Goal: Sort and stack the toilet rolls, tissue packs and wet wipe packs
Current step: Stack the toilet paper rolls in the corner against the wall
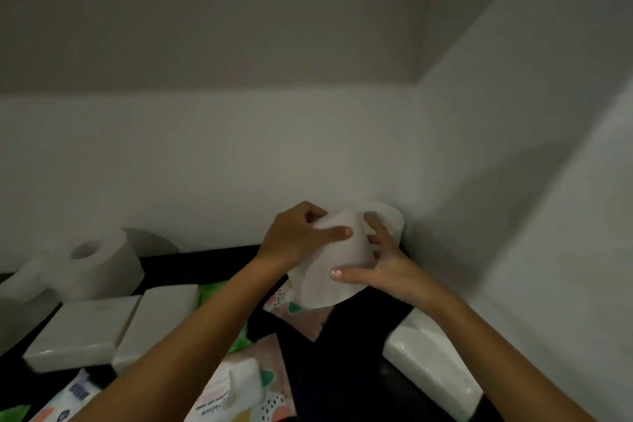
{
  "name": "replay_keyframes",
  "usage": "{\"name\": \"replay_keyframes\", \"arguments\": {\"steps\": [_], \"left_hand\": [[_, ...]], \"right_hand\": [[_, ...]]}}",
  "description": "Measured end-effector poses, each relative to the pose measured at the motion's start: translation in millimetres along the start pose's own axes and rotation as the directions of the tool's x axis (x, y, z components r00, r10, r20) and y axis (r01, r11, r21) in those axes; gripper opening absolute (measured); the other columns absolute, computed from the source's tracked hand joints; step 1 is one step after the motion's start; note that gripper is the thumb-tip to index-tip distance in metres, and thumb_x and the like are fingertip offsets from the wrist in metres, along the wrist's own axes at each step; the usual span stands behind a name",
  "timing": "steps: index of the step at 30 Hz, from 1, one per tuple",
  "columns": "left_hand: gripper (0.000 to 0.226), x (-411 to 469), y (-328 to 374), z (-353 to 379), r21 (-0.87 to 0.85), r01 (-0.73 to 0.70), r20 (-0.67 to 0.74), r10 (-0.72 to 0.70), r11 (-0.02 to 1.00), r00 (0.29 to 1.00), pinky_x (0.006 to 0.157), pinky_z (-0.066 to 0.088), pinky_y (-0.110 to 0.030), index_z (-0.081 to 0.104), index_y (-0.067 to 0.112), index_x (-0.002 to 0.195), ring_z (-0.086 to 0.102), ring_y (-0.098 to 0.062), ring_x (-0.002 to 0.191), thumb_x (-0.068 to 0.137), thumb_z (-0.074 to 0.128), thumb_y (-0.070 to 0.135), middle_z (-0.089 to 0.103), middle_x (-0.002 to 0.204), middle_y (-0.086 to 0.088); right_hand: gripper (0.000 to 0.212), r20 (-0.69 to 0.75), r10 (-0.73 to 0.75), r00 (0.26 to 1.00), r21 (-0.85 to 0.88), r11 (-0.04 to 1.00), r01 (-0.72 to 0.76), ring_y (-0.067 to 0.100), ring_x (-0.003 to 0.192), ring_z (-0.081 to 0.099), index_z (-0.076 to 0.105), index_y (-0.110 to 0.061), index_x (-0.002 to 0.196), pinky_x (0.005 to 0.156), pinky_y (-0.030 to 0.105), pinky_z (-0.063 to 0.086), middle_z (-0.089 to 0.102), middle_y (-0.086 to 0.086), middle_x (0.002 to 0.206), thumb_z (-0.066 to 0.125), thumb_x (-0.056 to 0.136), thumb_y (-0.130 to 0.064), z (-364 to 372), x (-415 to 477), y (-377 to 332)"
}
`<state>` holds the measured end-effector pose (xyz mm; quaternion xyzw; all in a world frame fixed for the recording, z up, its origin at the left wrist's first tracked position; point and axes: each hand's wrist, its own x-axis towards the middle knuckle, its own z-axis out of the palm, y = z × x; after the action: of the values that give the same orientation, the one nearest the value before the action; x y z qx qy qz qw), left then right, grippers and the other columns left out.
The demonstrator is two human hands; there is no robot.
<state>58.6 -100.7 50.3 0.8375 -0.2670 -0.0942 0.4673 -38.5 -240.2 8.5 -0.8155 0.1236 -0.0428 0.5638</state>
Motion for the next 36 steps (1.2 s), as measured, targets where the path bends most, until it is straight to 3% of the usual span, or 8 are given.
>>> {"name": "replay_keyframes", "arguments": {"steps": [4, 9, 13, 16, 22, 26, 29, 36], "left_hand": [[0.063, 32, 27, 21, 0.178, -0.266, 0.059, 0.26, 0.947, 0.964, 0.089, 0.044, -0.021, 0.059, 0.021, 0.119, 0.059, -0.009, 0.103, 0.066, 0.075, 0.051, 0.063, 0.115, 0.007], [0.06, 77, 51, 38, 0.425, -0.521, 0.201, 0.484, 0.74, 0.852, 0.117, 0.011, -0.034, 0.053, 0.017, 0.129, 0.046, -0.014, 0.123, 0.078, 0.064, 0.048, 0.054, 0.134, 0.003], [0.052, 105, 45, 48, 0.428, -0.567, 0.289, 0.488, 0.704, 0.823, 0.116, 0.008, -0.04, 0.058, 0.016, 0.124, 0.042, -0.019, 0.122, 0.084, 0.056, 0.048, 0.06, 0.123, -0.004], [0.049, 117, 28, 58, 0.334, -0.537, 0.327, 0.439, 0.775, 0.837, 0.11, 0.025, -0.032, 0.054, 0.008, 0.128, 0.044, -0.025, 0.122, 0.09, 0.055, 0.037, 0.055, 0.129, -0.011], [0.031, 130, 21, 56, 0.101, -0.483, 0.142, 0.468, 0.87, 0.872, 0.084, 0.024, 0.007, 0.061, 0.002, 0.119, 0.053, -0.024, 0.113, 0.094, 0.051, 0.015, 0.061, 0.12, -0.016], [0.058, 133, 5, 58, -0.141, -0.188, -0.136, 0.169, 0.972, 0.976, 0.103, 0.03, -0.022, 0.036, 0.012, 0.139, 0.038, -0.022, 0.13, 0.088, 0.059, 0.028, 0.034, 0.143, -0.009], [0.082, 130, -8, 58, -0.417, 0.327, 0.173, -0.28, 0.848, 0.944, 0.107, 0.029, -0.04, 0.023, 0.02, 0.146, 0.026, -0.028, 0.139, 0.081, 0.056, 0.057, 0.022, 0.154, -0.007], [0.064, 132, -19, 69, -0.626, 0.463, 0.388, -0.265, 0.627, 0.883, 0.066, 0.047, -0.027, 0.055, 0.018, 0.121, 0.057, -0.016, 0.088, 0.078, 0.052, 0.065, 0.06, 0.104, -0.001]], "right_hand": [[0.149, -0.219, -0.161, 0.963, -0.126, 0.983, 0.135, 0.004, 0.128, 0.027, -0.022, -0.046, 0.137, 0.103, 0.026, 0.034, 0.013, -0.021, 0.14, 0.086, 0.035, -0.052, -14, 33, 2], [0.123, -0.504, -0.343, 0.793, -0.2, 0.939, 0.279, -0.017, 0.098, 0.029, 0.005, -0.057, 0.128, 0.076, -0.003, 0.035, 0.018, -0.015, 0.125, 0.09, 0.043, -0.033, -38, 71, 14], [0.107, -0.631, -0.397, 0.667, -0.368, 0.909, 0.194, 0.017, 0.112, 0.044, 0.031, -0.002, 0.132, 0.082, 0.007, 0.035, 0.039, 0.013, 0.128, 0.091, 0.045, -0.02, -43, 99, 29], [0.099, -0.604, -0.279, 0.746, -0.295, 0.948, 0.116, 0.029, 0.117, 0.044, 0.032, -0.01, 0.133, 0.088, 0.033, 0.046, 0.038, 0.011, 0.13, 0.087, 0.054, -0.027, -42, 109, 40], [0.094, -0.602, -0.297, 0.742, -0.361, 0.929, 0.079, 0.021, 0.115, 0.039, 0.032, -0.024, 0.135, 0.083, 0.025, 0.035, 0.042, 0.007, 0.128, 0.081, 0.057, -0.045, -44, 124, 41], [0.106, -0.624, -0.272, 0.733, -0.306, 0.948, 0.092, 0.018, 0.123, 0.036, 0.023, -0.031, 0.139, 0.09, 0.026, 0.034, 0.036, 0.003, 0.139, 0.083, 0.052, -0.046, -49, 125, 47], [0.125, -0.61, -0.102, 0.786, -0.013, 0.993, 0.119, 0.018, 0.131, 0.036, 0.015, -0.034, 0.142, 0.103, 0.037, 0.038, 0.031, -0.001, 0.147, 0.085, 0.04, -0.052, -52, 124, 49], [0.075, -0.419, 0.005, 0.908, 0.333, 0.931, 0.149, 0.022, 0.113, 0.059, 0.062, -0.018, 0.115, 0.103, 0.049, 0.042, 0.066, 0.005, 0.117, 0.069, 0.058, -0.066, -64, 117, 50]]}}
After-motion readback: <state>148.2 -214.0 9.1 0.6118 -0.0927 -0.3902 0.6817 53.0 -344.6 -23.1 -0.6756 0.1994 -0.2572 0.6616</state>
